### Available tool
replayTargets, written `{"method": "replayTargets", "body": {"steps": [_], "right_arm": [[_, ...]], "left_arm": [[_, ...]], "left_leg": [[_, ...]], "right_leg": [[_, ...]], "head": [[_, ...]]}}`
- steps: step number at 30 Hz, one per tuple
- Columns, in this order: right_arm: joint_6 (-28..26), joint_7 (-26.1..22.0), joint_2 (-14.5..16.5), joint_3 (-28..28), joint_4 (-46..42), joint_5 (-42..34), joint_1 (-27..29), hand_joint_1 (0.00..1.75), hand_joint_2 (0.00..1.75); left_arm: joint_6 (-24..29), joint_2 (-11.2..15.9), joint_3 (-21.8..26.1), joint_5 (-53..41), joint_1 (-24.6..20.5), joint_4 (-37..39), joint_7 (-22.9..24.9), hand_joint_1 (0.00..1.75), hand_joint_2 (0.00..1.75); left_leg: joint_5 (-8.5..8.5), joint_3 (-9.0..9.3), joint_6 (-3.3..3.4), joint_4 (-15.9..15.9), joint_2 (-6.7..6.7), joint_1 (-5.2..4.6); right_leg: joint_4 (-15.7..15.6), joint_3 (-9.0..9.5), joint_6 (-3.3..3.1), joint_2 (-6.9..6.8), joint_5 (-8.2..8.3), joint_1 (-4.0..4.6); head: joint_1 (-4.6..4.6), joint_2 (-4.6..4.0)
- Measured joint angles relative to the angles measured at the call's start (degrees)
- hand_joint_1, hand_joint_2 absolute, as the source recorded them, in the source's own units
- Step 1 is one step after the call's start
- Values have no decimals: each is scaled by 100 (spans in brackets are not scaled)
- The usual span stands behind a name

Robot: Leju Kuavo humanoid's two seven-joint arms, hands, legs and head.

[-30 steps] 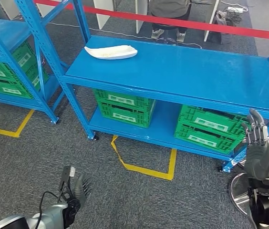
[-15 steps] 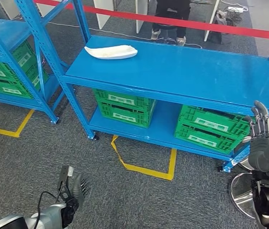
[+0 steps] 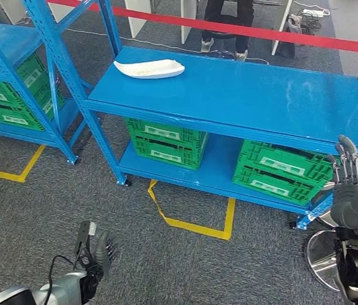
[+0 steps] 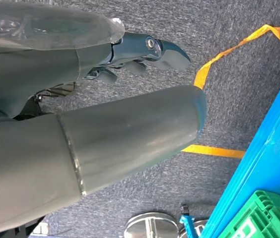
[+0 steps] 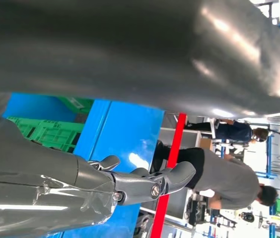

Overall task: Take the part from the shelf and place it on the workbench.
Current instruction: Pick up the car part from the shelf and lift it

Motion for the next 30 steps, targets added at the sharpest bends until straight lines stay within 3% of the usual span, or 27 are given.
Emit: {"method": "replayTargets", "body": {"steps": [4, 5, 6, 8, 9, 10, 12, 14, 15, 16, 18, 20, 21, 22, 23, 24, 26, 27, 28, 30], "right_arm": [[-13, 6, -1, -8, -8, 14, -1, 0, 0], [-21, 17, -7, -24, -23, 36, -8, 0, 0], [-29, 41, -15, -49, -39, 69, -15, 0, 0], [-34, 85, -32, -95, -73, 123, -30, 0, 0], [-35, 99, -36, -108, -81, 136, -30, 0, 0], [-35, 100, -37, -110, -90, 137, -34, 0, 0], [-34, 104, -38, -119, -103, 138, -39, 0, 0], [-35, 107, -39, -133, -117, 140, -33, 0, 0], [-35, 103, -39, -139, -132, 142, -26, 0, 0], [-34, 101, -39, -142, -151, 144, -35, 0, 0], [-32, 98, -39, -145, -184, 148, -59, 0, 0], [-29, 101, -39, -146, -189, 149, -59, 0, 0], [-27, 102, -39, -145, -189, 150, -52, 0, 0], [-26, 101, -39, -145, -189, 151, -47, 0, 0], [-22, 100, -39, -144, -190, 153, -46, 0, 0], [-19, 97, -39, -144, -190, 157, -46, 0, 0], [-7, 95, -39, -145, -187, 169, -39, 0, 0], [0, 96, -39, -146, -187, 177, -34, 0, 0], [8, 94, -39, -147, -189, 186, -27, 0, 0], [18, 90, -39, -156, -204, 203, -32, 0, 0]], "left_arm": [[-3, 1, 0, 1, -1, 0, 0, 0, 0], [-7, 0, 0, 2, -1, 0, -1, 0, 0], [-11, -1, 0, 3, 6, 0, -1, 0, 0], [-15, -7, 0, 7, 24, 0, -2, 0, 0], [-15, -4, 0, 11, 32, 0, -2, 0, 0], [-15, 4, 0, 15, 25, 0, -2, 0, 0], [-15, 20, 0, 21, 5, 0, -2, 0, 0], [-19, 22, 0, 22, -2, 0, -2, 0, 0], [-21, 20, 0, 21, -1, 0, -3, 0, 0], [-26, 17, 0, 21, -4, 0, -3, 0, 0], [-30, 8, 0, 20, -4, 0, -4, 0, 0], [-31, 4, 0, 21, 24, 0, -4, 0, 0], [-31, 4, 0, 21, 42, 0, -4, 0, 0], [-31, 5, 0, 22, 57, 0, -4, 0, 0], [-31, 7, 0, 23, 64, 0, -4, 0, 0], [-31, 13, 0, 23, 65, 0, -4, 0, 0], [-31, 37, 0, 26, 67, 1, -5, 0, 0], [-31, 56, 0, 28, 71, 1, -9, 0, 0], [-29, 73, 0, 32, 77, 2, -12, 0, 0], [-27, 87, 0, 35, 67, 1, -19, 0, 0]], "left_leg": [[10, 24, 24, -27, 0, 18], [12, 73, 45, -55, 2, 37], [-18, 156, 48, -80, 2, 63], [-126, 361, 3, -110, 3, 115], [-197, 449, -50, -110, 1, 135], [-242, 506, -95, -104, 4, 147], [-302, 536, -185, -98, 16, 141], [-323, 531, -253, -59, 25, 139], [-292, 481, -276, 71, 2, 152], [-245, 335, -289, 335, -44, 165], [-246, -250, -294, 1190, -152, 176], [-559, -908, -264, 1899, -205, 147], [-731, -1128, -236, 2023, -217, 122], [-831, -1260, -191, 1946, -228, 86], [-801, -1301, -136, 1712, -240, 44], [-547, -1269, -68, 1329, -256, -12], [342, -1154, 69, 507, -338, -133], [713, -1101, 104, 234, -389, -177], [904, -1063, 111, 96, -431, -193], [868, -944, 86, 32, -438, -175]], "right_leg": [[30, 1, 26, 3, 18, 7], [225, -94, 48, 21, -77, 4], [623, -334, 87, 39, -201, -18], [1019, -643, 166, 64, -205, -90], [897, -635, 211, 51, -60, -124], [542, -497, 226, 32, 65, -126], [207, -349, 135, 9, 62, -95], [164, -294, -31, 44, -1, -63], [153, -253, -84, 77, -16, -57], [137, -191, -125, 102, -47, -52], [86, -39, -196, 147, -131, -32], [42, 141, -243, 197, -255, 3], [31, 238, -257, 227, -322, 22], [25, 358, -270, 258, -407, 40], [22, 478, -279, 285, -494, 54], [14, 592, -284, 305, -588, 61], [-15, 760, -274, 355, -772, 71], [-57, 816, -262, 383, -857, 73], [-94, 882, -248, 413, -895, 77], [-33, 963, -214, 427, -854, 78]], "head": [[1, 0], [16, 0], [33, 0], [65, 0], [71, 0], [88, 0], [103, 0], [65, 0], [25, 0], [0, 0], [-57, 0], [-95, 0], [-108, 0], [-116, 0], [-121, 0], [-122, 0], [-106, 0], [-90, 0], [-82, 0], [-81, 0]]}}
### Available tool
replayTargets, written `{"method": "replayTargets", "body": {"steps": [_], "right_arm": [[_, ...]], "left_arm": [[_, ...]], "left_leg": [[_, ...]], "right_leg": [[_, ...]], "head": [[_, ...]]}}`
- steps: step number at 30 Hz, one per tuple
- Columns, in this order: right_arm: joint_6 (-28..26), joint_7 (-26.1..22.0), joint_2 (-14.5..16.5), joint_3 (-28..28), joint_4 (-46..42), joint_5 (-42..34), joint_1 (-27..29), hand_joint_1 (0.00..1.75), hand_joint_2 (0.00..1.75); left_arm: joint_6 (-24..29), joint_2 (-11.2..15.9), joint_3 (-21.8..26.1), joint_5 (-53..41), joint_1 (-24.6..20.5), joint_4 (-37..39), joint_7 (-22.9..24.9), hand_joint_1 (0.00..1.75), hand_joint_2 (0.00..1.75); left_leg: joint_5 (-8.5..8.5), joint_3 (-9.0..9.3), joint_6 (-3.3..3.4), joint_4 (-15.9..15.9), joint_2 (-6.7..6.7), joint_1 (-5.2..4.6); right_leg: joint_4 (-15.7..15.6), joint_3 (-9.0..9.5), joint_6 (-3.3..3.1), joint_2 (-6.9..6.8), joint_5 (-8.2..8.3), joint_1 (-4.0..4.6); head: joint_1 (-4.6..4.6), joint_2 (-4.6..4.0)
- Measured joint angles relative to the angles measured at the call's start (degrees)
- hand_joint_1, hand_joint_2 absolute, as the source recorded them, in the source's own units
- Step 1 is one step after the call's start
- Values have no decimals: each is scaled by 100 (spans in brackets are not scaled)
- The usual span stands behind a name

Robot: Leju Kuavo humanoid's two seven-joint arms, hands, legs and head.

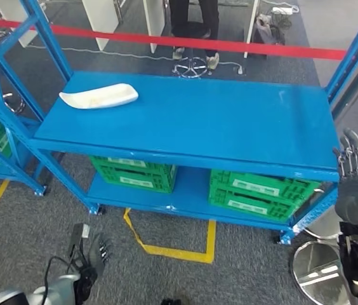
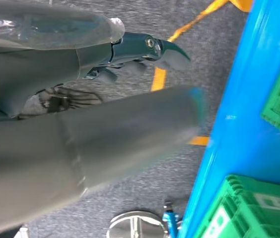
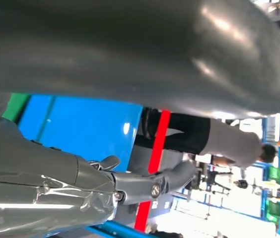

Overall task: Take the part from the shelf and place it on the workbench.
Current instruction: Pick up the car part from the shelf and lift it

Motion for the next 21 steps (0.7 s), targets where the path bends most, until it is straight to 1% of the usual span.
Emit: {"method": "replayTargets", "body": {"steps": [1, 2, 3, 4, 5, 6, 7, 8, 9, 10, 11, 12, 13, 14, 16, 18, 21], "right_arm": [[4, -4, 0, -7, -10, 8, -6, 0, 0], [7, -3, 0, -13, -19, 18, -14, 0, 0], [9, -1, -1, -17, -26, 26, -10, 0, 0], [10, 2, -2, -22, -28, 32, 2, 0, 0], [10, 8, -3, -27, -30, 38, 16, 0, 0], [10, 12, -5, -33, -30, 42, 28, 0, 0], [10, 15, -7, -39, -31, 47, 35, 0, 0], [10, 19, -8, -42, -31, 50, 37, 0, 0], [10, 21, -9, -45, -32, 53, 36, 0, 0], [10, 22, -9, -49, -32, 53, 37, 0, 0], [10, 24, -10, -52, -31, 53, 39, 0, 0], [11, 29, -11, -56, -29, 53, 40, 0, 0], [13, 31, -13, -59, -33, 53, 43, 0, 0], [15, 32, -13, -63, -37, 54, 41, 0, 0], [19, 31, -13, -67, -48, 55, 29, 0, 0], [27, 34, -13, -68, -48, 55, 18, 0, 0], [44, 37, -13, -70, -48, 56, 13, 0, 0]], "left_arm": [[-1, -10, 0, -4, -10, -1, -1, 0, 0], [-3, -22, 0, -11, -21, -1, -2, 0, 0], [-4, -32, 0, -20, -23, -2, -1, 0, 0], [-6, -44, 0, -27, -20, -1, 0, 0, 0], [-6, -51, 0, -32, -16, -1, 2, 0, 0], [-6, -58, 0, -33, -11, -1, 4, 0, 0], [-6, -65, 0, -33, -8, -1, 5, 0, 0], [-6, -71, 0, -33, -7, -1, 5, 0, 0], [-6, -77, 0, -33, -8, -1, 6, 0, 0], [-5, -83, 0, -33, -7, -1, 6, 0, 0], [-5, -89, 0, -33, -8, -1, 6, 0, 0], [-4, -95, 0, -34, -13, 0, 7, 0, 0], [-3, -96, 0, -35, -19, 1, 8, 0, 0], [-3, -98, 0, -38, -26, 1, 7, 0, 0], [3, -101, 0, -45, -34, 1, 4, 0, 0], [18, -102, 0, -53, -42, 1, 2, 0, 0], [37, -99, 0, -70, -67, 1, 2, 0, 0]], "left_leg": [[-50, 97, -2, -24, 11, 16], [-114, 209, 5, -32, 25, 26], [-192, 328, 15, -37, 33, 33], [-289, 445, 26, -37, 41, 37], [-383, 562, 32, -36, 50, 43], [-482, 689, 32, -36, 55, 52], [-584, 829, 29, -36, 57, 63], [-684, 973, 23, -35, 57, 75], [-788, 1118, 13, -35, 57, 86], [-889, 1235, 0, -37, 57, 93], [-983, 1336, -21, -21, 52, 96], [-1059, 1393, -47, -17, 44, 97], [-1106, 1416, -78, -11, 39, 99], [-1133, 1425, -106, 5, 34, 100], [-1139, 1412, -137, 11, 42, 107], [-1137, 1416, -137, 12, 49, 107], [-1138, 1426, -131, -6, 51, 110]], "right_leg": [[239, -69, 21, -48, 103, 2], [600, -249, 46, -116, 189, 2], [1017, -499, 70, -186, 197, 2], [1417, -776, 90, -244, 97, 0], [1672, -1020, 112, -265, -154, -5], [1779, -1212, 133, -273, -477, -11], [1736, -1346, 153, -277, -764, -15], [1566, -1422, 168, -281, -903, -19], [1273, -1455, 176, -285, -781, -22], [910, -1463, 176, -290, -356, -24], [584, -1466, 160, -299, 193, -18], [342, -1440, 130, -304, 676, -9], [216, -1423, 91, -304, 1007, 6], [187, -1400, 55, -298, 1117, 21], [181, -1371, 31, -271, 1119, 35], [174, -1364, 39, -245, 1093, 35], [165, -1363, 16, -223, 1041, 34]], "head": [[-6, 0], [-2, 0], [0, 0], [4, 0], [8, 0], [12, 0], [18, 0], [27, 0], [36, 0], [53, 0], [71, 0], [92, 0], [105, 0], [112, 0], [109, 0], [102, 0], [95, 0]]}}
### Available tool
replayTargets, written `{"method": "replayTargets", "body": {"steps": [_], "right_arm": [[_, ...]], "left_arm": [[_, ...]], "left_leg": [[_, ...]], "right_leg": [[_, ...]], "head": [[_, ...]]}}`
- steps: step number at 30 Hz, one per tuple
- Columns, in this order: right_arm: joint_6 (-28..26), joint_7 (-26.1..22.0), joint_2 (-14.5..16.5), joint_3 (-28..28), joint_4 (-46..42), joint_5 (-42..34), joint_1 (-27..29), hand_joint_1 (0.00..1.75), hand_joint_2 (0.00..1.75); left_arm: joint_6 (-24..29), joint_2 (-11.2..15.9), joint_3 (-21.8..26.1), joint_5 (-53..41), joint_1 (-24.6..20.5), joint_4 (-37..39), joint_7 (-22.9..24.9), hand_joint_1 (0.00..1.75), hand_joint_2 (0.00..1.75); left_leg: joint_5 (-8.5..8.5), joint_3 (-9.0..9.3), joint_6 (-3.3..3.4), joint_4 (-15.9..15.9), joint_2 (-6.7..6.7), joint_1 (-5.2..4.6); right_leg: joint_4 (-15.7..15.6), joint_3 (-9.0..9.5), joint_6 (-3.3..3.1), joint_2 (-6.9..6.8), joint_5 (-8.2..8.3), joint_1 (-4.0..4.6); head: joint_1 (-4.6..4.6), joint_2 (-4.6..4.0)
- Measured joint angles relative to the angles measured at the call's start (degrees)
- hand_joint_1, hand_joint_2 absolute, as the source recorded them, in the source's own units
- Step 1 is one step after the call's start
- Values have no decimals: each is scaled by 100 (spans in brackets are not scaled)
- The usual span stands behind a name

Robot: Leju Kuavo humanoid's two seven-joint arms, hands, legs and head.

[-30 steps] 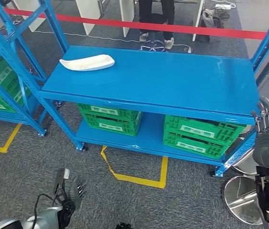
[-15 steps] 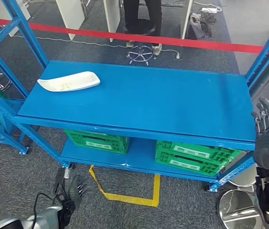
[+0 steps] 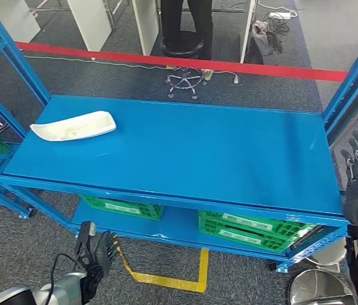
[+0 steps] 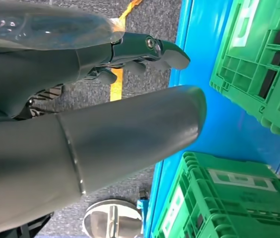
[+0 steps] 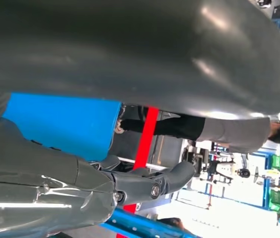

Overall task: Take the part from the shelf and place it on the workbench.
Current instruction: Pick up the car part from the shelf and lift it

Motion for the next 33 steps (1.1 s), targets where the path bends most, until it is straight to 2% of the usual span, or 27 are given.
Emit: {"method": "replayTargets", "body": {"steps": [5, 6, 10, 15, 27, 33], "right_arm": [[1, 1, 0, -5, 0, 1, -2, 0, 0], [1, 1, 0, -7, 0, 1, -3, 0, 0], [-1, 3, 0, -9, 1, 1, -4, 0, 0], [19, 33, 0, -10, 8, 15, -12, 0, 0], [339, 108, 0, -9, 163, -15, -151, 0, 0], [382, 112, 0, -6, 273, 28, -198, 0, 0]], "left_arm": [[3, -2, 0, -13, -28, 0, 0, 0, 0], [3, -3, 0, -14, -29, 0, 0, 0, 0], [5, -4, 0, -15, -31, 0, 0, 0, 0], [11, -7, 0, -27, -32, 0, 12, 0, 0], [16, -29, 0, -68, -79, 0, 91, 0, 0], [10, -30, 0, -65, -80, 0, 98, 0, 0]], "left_leg": [[-92, 72, 124, -150, 6, 10], [-96, 78, 120, -164, 7, 11], [-85, 75, 35, -171, 12, 23], [-50, 73, -22, -170, 18, 24], [-33, 66, -31, -168, 18, 22], [-42, 47, -16, -132, 17, 12]], "right_leg": [[-2, -2, -26, -3, -23, 20], [-2, -2, -29, -4, -22, 22], [-2, -1, -53, -6, -4, 21], [-8, 1, -56, -6, 30, 8], [-30, 6, -52, -6, 58, 7], [-39, 3, -29, -6, 70, -3]], "head": [[-3, 0], [-4, 0], [-9, 0], [-8, 0], [-8, 0], [-9, 0]]}}
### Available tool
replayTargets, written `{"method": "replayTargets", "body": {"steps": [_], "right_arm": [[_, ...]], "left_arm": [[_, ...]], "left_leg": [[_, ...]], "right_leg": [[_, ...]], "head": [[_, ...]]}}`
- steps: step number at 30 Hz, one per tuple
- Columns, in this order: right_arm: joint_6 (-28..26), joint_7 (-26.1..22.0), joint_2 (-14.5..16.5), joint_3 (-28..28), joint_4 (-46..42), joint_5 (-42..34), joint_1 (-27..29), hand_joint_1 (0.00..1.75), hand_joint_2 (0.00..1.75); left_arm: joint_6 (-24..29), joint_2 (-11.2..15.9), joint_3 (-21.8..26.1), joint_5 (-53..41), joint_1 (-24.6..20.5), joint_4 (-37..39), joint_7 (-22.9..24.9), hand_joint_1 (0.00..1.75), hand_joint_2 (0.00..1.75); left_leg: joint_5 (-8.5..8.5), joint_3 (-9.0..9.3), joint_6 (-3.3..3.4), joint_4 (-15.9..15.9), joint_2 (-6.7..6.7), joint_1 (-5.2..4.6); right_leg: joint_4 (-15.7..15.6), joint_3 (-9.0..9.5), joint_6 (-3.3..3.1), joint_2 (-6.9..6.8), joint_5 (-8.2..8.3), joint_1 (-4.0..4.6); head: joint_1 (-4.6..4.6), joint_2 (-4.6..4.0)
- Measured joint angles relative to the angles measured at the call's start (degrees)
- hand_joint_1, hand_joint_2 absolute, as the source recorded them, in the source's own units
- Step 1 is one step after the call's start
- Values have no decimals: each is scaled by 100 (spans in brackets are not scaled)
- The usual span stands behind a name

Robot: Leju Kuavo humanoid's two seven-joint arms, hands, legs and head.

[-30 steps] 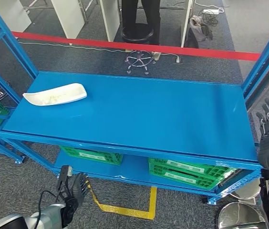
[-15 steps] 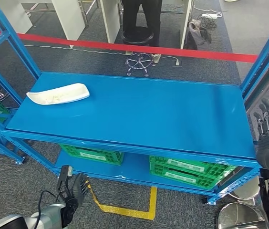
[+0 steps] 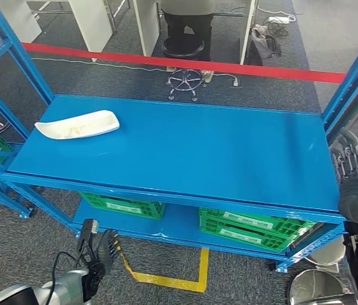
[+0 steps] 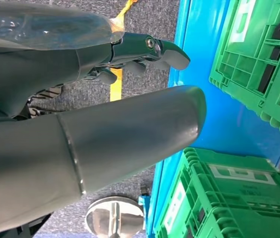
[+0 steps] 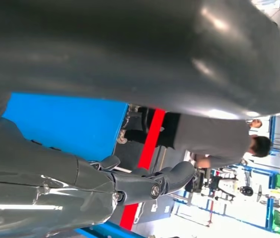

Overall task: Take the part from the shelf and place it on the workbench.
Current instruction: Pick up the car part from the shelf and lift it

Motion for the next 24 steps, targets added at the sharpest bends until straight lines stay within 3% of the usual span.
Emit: {"method": "replayTargets", "body": {"steps": [5, 8, 10, 11, 13, 14, 15, 16, 18, 20, 22, 24], "right_arm": [[45, 37, 0, 10, 101, 87, -43, 0, 0], [65, 64, -1, 20, 138, 133, -85, 0, 0], [74, 78, -5, 27, 167, 151, -124, 0, 0], [77, 85, -9, 34, 189, 156, -143, 0, 0], [85, 102, -15, 55, 238, 163, -157, 0, 0], [90, 108, -15, 65, 256, 165, -150, 0, 0], [94, 113, -15, 75, 272, 169, -141, 0, 0], [99, 116, -15, 84, 285, 173, -135, 0, 0], [103, 117, -15, 93, 307, 178, -135, 0, 0], [106, 119, -15, 102, 328, 182, -148, 0, 0], [108, 126, -15, 113, 354, 192, -152, 0, 0], [111, 131, -15, 120, 374, 210, -150, 0, 0]], "left_arm": [[0, 1, 0, 11, 0, 0, -1, 0, 0], [0, -3, 0, 17, -9, 0, -8, 0, 0], [0, -18, 0, 16, -21, 0, -16, 0, 0], [0, -26, 0, 12, -24, 0, -19, 0, 0], [0, -33, 0, 4, -22, 0, -22, 0, 0], [0, -36, 0, 2, -18, 0, -22, 0, 0], [0, -39, 0, 1, -14, 0, -22, 0, 0], [0, -41, 0, 1, -10, 0, -22, 0, 0], [0, -50, 0, -1, -9, 0, -22, 0, 0], [1, -46, 0, -3, -24, 0, -20, 0, 0], [2, -45, 0, -12, -45, 0, -18, 0, 0], [6, -55, 0, -20, -41, 0, -16, 0, 0]], "left_leg": [[3, -35, 38, 48, 0, -14], [70, -37, 92, -5, 9, 1], [156, 6, 120, -121, 25, 42], [186, 28, 125, -163, 35, 62], [196, 33, 131, -181, 42, 74], [191, 35, 123, -179, 42, 83], [180, 43, 106, -176, 39, 96], [164, 56, 83, -172, 33, 112], [90, 119, -1, -140, -3, 170], [-1, 135, -99, -79, -40, 213], [-30, 81, -172, -32, -65, 221], [-43, 55, -226, -5, -77, 236]], "right_leg": [[-3, -5, 42, -2, 27, -6], [-33, -24, 100, -3, 64, -11], [82, -106, 152, -17, -22, -4], [323, -221, 181, -27, -161, -13], [1133, -568, 246, -39, -527, -56], [1516, -743, 274, -45, -649, -84], [1714, -835, 299, -52, -669, -111], [1697, -830, 324, -59, -591, -136], [967, -467, 392, -56, -204, -191], [250, -62, 426, 17, -28, -204], [103, 53, 344, 79, -129, -168], [104, 54, 231, 65, -175, -149]], "head": [[1, 0], [1, 0], [15, 0], [27, 0], [47, 0], [49, 0], [50, 0], [50, 0], [48, 0], [70, 0], [78, 0], [57, 0]]}}
